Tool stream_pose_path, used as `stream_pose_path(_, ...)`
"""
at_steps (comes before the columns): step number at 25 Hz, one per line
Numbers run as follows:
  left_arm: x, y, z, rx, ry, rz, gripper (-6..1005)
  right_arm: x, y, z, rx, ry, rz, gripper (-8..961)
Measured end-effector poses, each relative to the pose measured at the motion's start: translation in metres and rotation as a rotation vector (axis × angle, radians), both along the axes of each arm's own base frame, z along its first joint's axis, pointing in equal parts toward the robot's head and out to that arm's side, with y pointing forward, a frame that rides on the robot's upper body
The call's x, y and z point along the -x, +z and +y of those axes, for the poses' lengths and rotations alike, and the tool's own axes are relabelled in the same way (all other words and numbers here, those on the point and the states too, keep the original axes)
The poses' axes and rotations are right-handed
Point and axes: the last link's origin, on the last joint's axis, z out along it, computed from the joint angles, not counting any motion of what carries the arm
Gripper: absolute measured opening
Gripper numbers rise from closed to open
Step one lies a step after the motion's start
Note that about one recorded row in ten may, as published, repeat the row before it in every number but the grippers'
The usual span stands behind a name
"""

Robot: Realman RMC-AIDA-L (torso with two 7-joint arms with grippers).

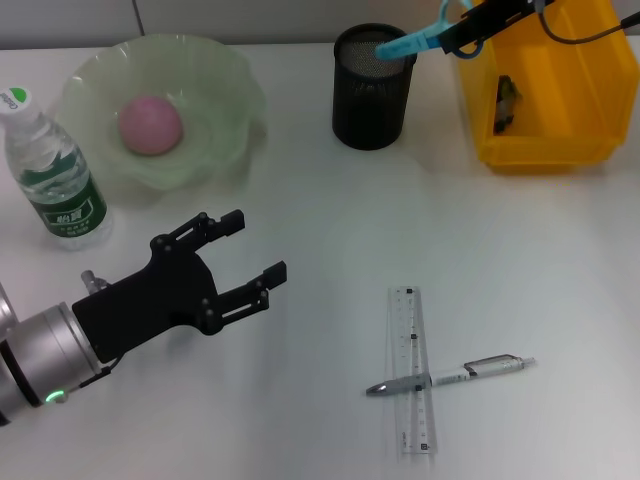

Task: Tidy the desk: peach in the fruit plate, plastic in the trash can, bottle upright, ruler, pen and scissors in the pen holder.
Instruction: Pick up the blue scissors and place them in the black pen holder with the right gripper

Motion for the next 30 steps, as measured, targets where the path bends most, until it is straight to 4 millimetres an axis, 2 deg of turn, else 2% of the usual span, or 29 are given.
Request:
stream_pose_path(14, 0.003, 0.001, -0.007, 0.004, 0.011, -0.014, 811, 0.009, -0.027, 0.012, -0.009, 0.018, -0.058, 102)
stream_pose_path(30, 0.004, 0.001, -0.009, 0.012, 0.024, -0.025, 810, 0.009, -0.03, 0.015, -0.026, 0.012, -0.068, 130)
